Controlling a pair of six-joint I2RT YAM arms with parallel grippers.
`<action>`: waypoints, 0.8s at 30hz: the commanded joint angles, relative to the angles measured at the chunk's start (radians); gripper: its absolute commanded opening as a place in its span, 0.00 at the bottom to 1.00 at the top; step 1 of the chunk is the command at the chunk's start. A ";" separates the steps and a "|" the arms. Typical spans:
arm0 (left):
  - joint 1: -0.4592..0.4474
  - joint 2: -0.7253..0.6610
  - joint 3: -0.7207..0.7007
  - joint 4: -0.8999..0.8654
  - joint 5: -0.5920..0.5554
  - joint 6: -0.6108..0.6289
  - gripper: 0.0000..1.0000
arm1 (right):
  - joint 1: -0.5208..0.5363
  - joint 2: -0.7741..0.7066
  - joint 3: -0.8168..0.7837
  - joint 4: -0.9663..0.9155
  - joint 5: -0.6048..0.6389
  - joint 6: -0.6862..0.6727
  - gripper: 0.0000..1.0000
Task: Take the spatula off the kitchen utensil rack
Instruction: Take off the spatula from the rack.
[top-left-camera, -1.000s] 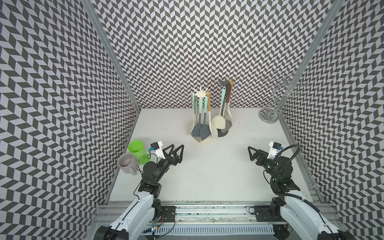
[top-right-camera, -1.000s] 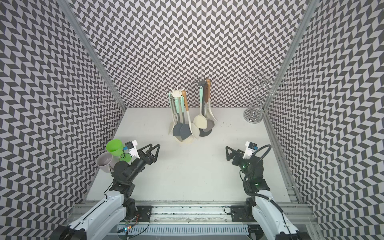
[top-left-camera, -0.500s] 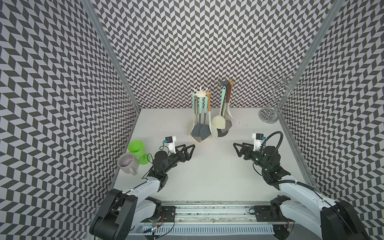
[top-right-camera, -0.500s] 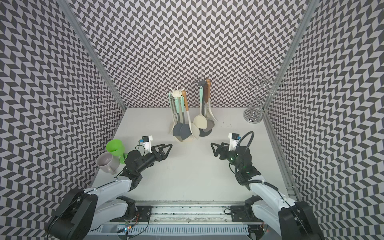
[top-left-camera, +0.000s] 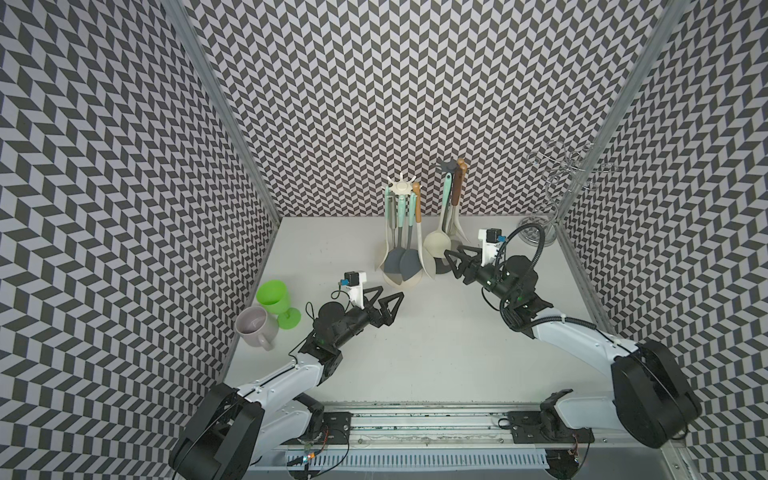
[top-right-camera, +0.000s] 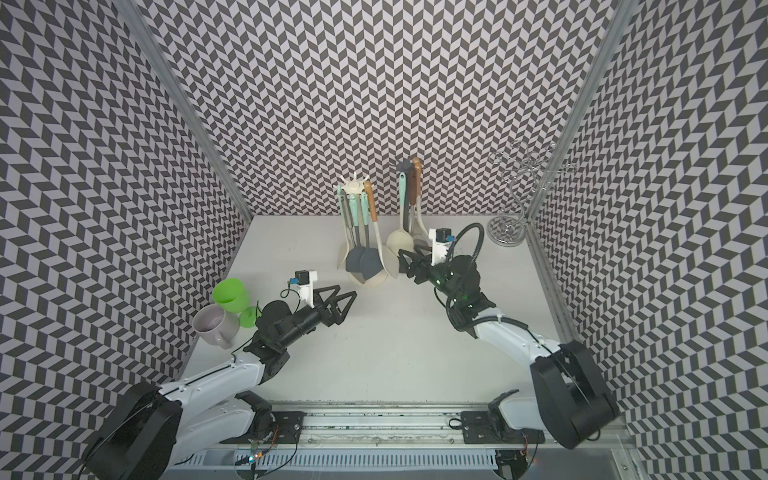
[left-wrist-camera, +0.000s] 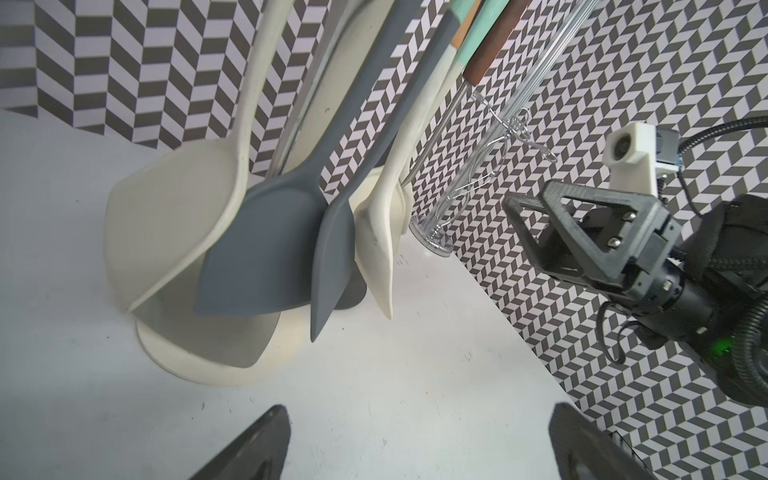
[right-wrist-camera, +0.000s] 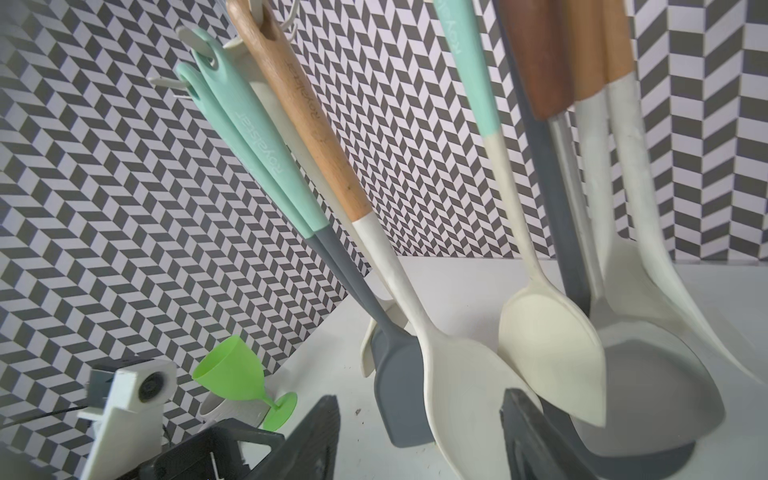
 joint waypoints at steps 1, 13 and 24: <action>-0.003 -0.052 -0.018 -0.020 -0.051 0.031 0.99 | 0.017 0.082 0.088 0.068 -0.042 -0.059 0.63; -0.003 -0.090 -0.023 -0.053 -0.100 0.053 0.99 | 0.086 0.266 0.269 0.038 -0.019 -0.224 0.61; -0.003 -0.091 -0.021 -0.060 -0.107 0.061 0.99 | 0.113 0.357 0.395 -0.020 0.107 -0.281 0.53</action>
